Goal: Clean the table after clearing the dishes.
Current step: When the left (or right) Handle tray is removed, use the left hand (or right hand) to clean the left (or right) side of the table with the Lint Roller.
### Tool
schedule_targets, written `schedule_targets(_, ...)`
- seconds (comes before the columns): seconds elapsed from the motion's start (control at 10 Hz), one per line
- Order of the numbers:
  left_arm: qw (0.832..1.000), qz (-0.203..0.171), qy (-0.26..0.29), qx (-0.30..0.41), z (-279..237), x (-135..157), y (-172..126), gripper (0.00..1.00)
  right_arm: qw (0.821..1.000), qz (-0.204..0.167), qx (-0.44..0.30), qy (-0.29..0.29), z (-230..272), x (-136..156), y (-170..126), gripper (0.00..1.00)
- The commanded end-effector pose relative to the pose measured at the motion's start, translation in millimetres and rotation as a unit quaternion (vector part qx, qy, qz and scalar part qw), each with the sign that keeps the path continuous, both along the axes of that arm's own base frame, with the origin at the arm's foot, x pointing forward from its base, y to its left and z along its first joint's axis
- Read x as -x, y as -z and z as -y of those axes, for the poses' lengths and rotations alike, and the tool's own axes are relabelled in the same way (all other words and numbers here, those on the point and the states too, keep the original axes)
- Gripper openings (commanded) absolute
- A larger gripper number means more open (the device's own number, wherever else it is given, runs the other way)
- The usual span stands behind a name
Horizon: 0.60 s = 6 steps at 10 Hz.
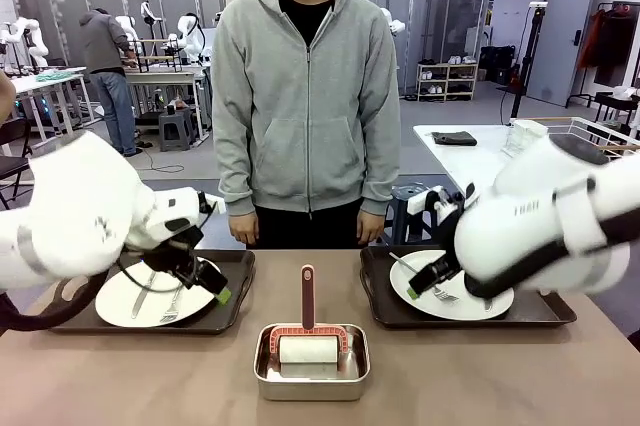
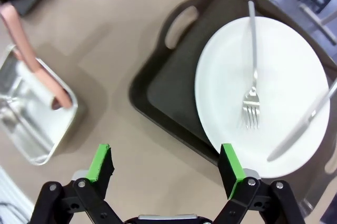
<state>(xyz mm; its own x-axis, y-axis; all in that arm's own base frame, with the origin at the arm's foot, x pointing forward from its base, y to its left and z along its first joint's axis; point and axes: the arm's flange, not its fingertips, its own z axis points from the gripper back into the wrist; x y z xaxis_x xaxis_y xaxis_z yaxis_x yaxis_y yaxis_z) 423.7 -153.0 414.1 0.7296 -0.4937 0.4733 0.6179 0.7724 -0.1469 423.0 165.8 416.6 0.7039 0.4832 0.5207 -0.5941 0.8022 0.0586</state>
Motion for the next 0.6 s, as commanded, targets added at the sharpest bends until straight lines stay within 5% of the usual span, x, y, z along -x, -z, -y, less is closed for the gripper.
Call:
schedule_targets(0.0, 0.997, -0.071, 0.016, 0.019, -34, -30, -19, 1.00, 0.997, -0.048, -0.055, -0.019, 25, -29, -18, 1.00)
schedule_targets(0.2, 0.983, -0.139, 0.048, 0.110, -52, -56, -38, 1.00, 0.980, -0.135, -0.142, -0.036, 37, -59, -32, 1.00)
schedule_targets(0.3, 0.963, -0.192, 0.076, 0.172, -66, -70, -45, 1.00, 0.958, -0.179, -0.219, -0.045, 45, -70, -39, 1.00)
schedule_targets(0.4, 0.943, -0.216, 0.095, 0.236, -79, -78, -47, 1.00, 0.931, -0.212, -0.295, -0.042, 54, -76, -40, 1.00)
schedule_targets(0.5, 0.924, -0.201, 0.101, 0.310, -95, -80, -46, 1.00, 0.902, -0.228, -0.364, -0.046, 66, -76, -37, 1.00)
